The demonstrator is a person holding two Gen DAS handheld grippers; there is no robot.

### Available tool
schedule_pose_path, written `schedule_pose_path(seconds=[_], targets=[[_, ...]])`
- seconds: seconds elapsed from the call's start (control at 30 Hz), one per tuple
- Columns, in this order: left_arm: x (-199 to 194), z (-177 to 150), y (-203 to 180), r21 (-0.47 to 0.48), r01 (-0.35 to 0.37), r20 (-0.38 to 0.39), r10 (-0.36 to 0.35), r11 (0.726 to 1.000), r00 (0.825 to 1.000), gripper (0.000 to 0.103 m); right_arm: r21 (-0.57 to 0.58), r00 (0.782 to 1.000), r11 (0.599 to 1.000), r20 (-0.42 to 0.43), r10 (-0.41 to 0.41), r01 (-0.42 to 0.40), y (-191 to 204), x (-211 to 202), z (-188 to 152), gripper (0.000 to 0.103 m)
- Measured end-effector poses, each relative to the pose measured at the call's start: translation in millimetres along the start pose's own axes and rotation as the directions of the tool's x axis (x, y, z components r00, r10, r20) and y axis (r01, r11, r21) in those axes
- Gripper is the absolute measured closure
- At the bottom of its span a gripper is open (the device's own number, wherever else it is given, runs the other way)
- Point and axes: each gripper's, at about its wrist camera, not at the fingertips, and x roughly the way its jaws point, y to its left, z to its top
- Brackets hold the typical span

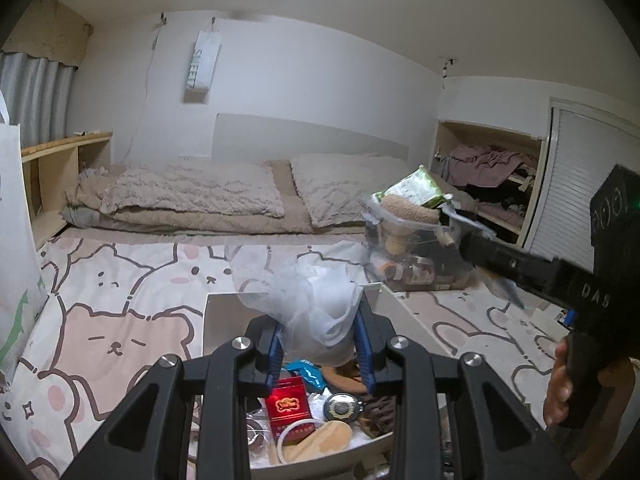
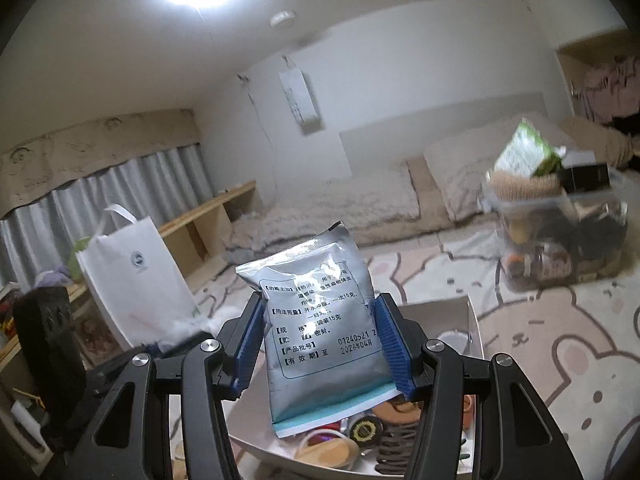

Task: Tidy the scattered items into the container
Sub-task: 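Lower the mesh puff into the box while the right lowers the packet inside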

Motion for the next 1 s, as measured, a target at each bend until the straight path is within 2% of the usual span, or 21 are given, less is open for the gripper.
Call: schedule_pose_path(seconds=[0.23,0.5,0.7,1.0], targets=[[28.4,-10.0,13.0,-0.020,-0.017,-0.041,0.016,1.000,0.999,0.073,0.037,0.996,0.998,-0.081,-0.039,0.042,-30.1,29.0,-15.4,0.047],[57.1,-27.9,24.3,-0.048,-0.033,-0.101,0.028,0.998,0.995,0.073,0.076,0.979,0.990,-0.177,-0.102,0.117,-57.5,60.5,-31.5,0.047],[79.2,-44.8,28.4,-0.060,-0.040,-0.165,0.029,0.997,0.986,0.073,0.063,0.951,0.985,-0.274,-0.139,0.162,-65.7,83.6,-47.5,0.047],[99.3,-60.4,29.8,-0.063,-0.042,-0.229,0.027,0.997,0.973,0.073,0.010,0.916,0.981,-0.362,-0.175,0.192,-67.2,96.0,-68.3,0.046]])
